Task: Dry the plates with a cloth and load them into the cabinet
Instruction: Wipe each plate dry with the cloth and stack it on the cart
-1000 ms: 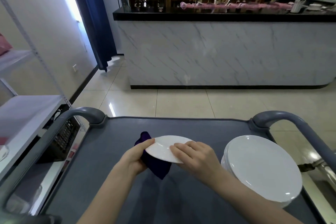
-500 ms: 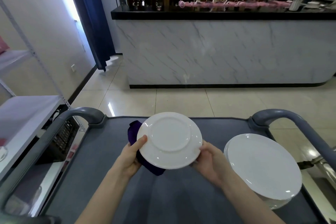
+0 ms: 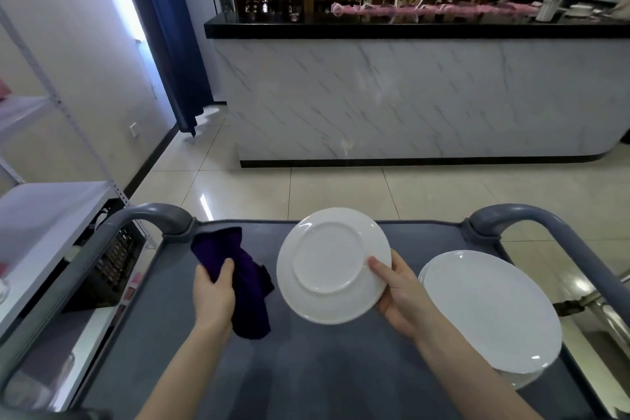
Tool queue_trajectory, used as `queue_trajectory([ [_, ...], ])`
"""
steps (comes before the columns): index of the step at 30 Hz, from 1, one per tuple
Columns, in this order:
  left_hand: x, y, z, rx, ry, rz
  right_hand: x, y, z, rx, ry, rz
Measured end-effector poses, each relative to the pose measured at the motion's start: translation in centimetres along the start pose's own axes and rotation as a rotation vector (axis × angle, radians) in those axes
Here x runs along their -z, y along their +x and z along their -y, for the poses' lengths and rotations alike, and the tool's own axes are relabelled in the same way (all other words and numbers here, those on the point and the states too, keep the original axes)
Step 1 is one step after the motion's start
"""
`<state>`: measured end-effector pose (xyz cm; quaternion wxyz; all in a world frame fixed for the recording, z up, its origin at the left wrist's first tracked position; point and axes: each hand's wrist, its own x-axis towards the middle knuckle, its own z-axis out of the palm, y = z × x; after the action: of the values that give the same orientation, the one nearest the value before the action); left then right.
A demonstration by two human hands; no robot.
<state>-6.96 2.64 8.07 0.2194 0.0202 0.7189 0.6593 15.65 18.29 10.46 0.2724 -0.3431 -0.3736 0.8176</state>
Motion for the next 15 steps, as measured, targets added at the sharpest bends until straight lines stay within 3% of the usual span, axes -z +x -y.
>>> queue_trajectory([
  [4, -1.8, -2.1, -2.0, -0.432, 0.254, -0.062, -0.7, -0.1, -1.0, 0.007, -0.051, -0.027],
  [6, -3.6, -3.5, -2.7, -0.555, 0.303, 0.007, -1.6, -0.3, -1.9, 0.013, -0.063, -0.010],
  [10, -6.8, -5.4, -2.2, -0.650, 0.595, 0.286, -3.2, -0.7, -2.7, 0.079, -0.085, 0.019],
  [15, -6.6, -7.4, 0.7, -0.752, 0.731, 0.520, -3.5, -0.2, -0.9, 0.143, -0.089, -0.049],
])
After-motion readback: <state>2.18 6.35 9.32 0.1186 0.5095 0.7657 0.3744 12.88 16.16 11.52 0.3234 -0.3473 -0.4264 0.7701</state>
